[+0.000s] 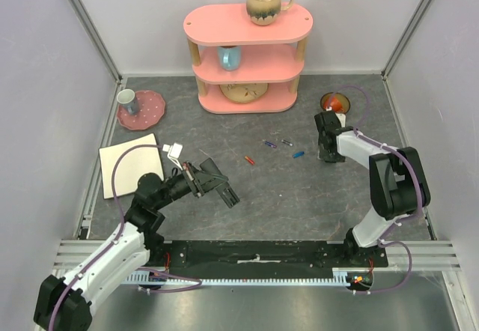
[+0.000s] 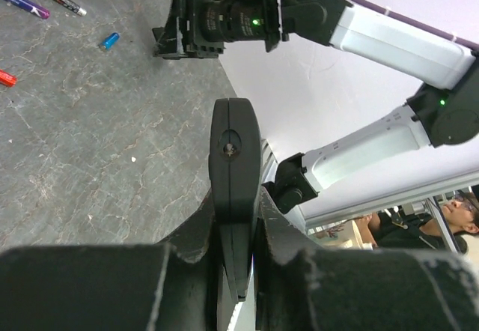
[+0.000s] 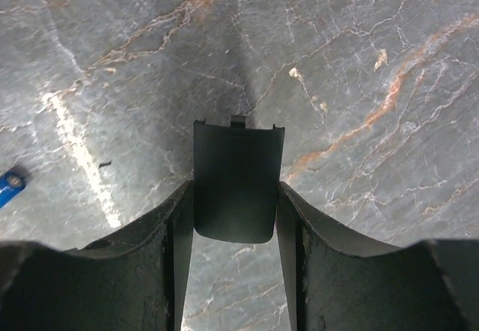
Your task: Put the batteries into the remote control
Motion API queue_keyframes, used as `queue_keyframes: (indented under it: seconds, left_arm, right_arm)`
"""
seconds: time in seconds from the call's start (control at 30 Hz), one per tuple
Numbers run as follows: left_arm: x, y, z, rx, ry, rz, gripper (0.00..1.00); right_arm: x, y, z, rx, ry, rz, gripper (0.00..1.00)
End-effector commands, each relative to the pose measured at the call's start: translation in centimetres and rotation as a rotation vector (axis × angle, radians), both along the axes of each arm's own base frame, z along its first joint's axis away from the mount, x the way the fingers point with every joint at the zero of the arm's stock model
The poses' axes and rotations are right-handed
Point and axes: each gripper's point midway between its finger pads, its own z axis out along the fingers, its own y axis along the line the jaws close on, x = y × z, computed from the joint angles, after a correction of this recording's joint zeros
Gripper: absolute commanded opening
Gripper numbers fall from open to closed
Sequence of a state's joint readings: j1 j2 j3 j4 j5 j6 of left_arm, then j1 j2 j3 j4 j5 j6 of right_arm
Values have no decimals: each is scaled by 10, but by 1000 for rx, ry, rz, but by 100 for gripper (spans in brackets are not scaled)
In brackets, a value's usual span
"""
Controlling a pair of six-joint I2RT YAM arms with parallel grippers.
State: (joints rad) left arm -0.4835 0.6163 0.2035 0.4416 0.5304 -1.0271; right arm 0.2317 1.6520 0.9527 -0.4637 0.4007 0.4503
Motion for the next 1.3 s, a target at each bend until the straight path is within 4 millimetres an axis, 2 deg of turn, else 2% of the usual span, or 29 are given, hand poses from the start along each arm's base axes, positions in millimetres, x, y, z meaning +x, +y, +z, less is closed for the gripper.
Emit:
queue_keyframes:
  seconds: [0.0, 0.13, 0.2, 0.23, 0.27, 0.3, 0.33, 0.47, 0.5, 0.57, 0.6, 0.63, 0.67, 0.73, 0.77, 0.8, 0.87, 0.9, 1.0, 1.07, 1.13, 1.2, 1.23, 1.27]
  left_arm:
    - [-10, 2, -1, -18, 5, -22, 2]
    - [-14, 3, -3, -23, 0, -27, 2]
    - [-15, 3, -3, -23, -1, -30, 2]
    - [-16, 4, -4, -24, 0, -32, 2]
    - [-16, 3, -4, -23, 2, -32, 2]
    - [-16, 4, -4, -23, -1, -30, 2]
    - [-16, 4, -4, -24, -2, -29, 2]
    - [-14, 4, -5, -17, 3, -21, 2]
    - [-13, 5, -5, -15, 5, -14, 2]
    - [-11, 6, -8, -8, 17, 0, 2]
    - [-10, 6, -8, -7, 23, 6, 2]
    - [-8, 7, -10, -5, 29, 19, 2]
    - [-7, 8, -11, -6, 37, 27, 2]
    - [-4, 9, -14, -13, 50, 47, 2]
    - [-4, 10, -15, -16, 49, 51, 2]
    - [-2, 11, -15, -25, 47, 66, 2]
    - [-2, 12, -19, -30, 54, 77, 5]
    - [0, 13, -19, -33, 53, 87, 6]
    - [-2, 13, -20, -28, 46, 82, 2]
    - [-2, 14, -20, -21, 44, 83, 2]
    - [-2, 14, -20, -15, 44, 85, 2]
    - [-1, 15, -14, 4, 11, 87, 2]
    - [-2, 15, -20, 30, 27, 86, 2]
    - [-2, 16, -18, 42, 5, 88, 2]
  right_arm:
    - [22, -6, -1, -13, -26, -4, 52]
    - [22, -9, -14, 43, -1, -29, 54]
    - [21, -10, -18, 63, 6, -36, 58]
    - [20, -10, -19, 64, 8, -40, 61]
    - [19, -11, -19, 67, 10, -46, 72]
    - [18, -10, -19, 72, 9, -49, 77]
    - [18, -10, -16, 77, -1, -55, 82]
    - [18, -7, 1, 107, -56, -68, 91]
    - [21, -4, 17, 121, -104, -67, 92]
    - [23, 8, 34, 143, -151, -35, 93]
    - [24, 16, 50, 153, -197, -9, 93]
    - [22, 33, 58, 149, -216, 47, 92]
    - [20, 41, 71, 146, -254, 76, 92]
    - [12, 69, 81, 117, -285, 170, 89]
    - [7, 76, 89, 108, -314, 194, 88]
    - [-2, 90, 88, 93, -321, 238, 87]
    - [-9, 93, 94, 62, -367, 236, 87]
    - [-18, 99, 87, 58, -363, 257, 86]
    - [-29, 114, 82, 115, -403, 292, 86]
    - [-31, 131, 86, 188, -444, 337, 87]
    - [-38, 144, 83, 204, -448, 389, 88]
    - [-42, 158, 83, 185, -444, 456, 90]
    - [-43, 162, 83, 169, -441, 476, 91]
    - [-44, 166, 76, 138, -418, 497, 92]
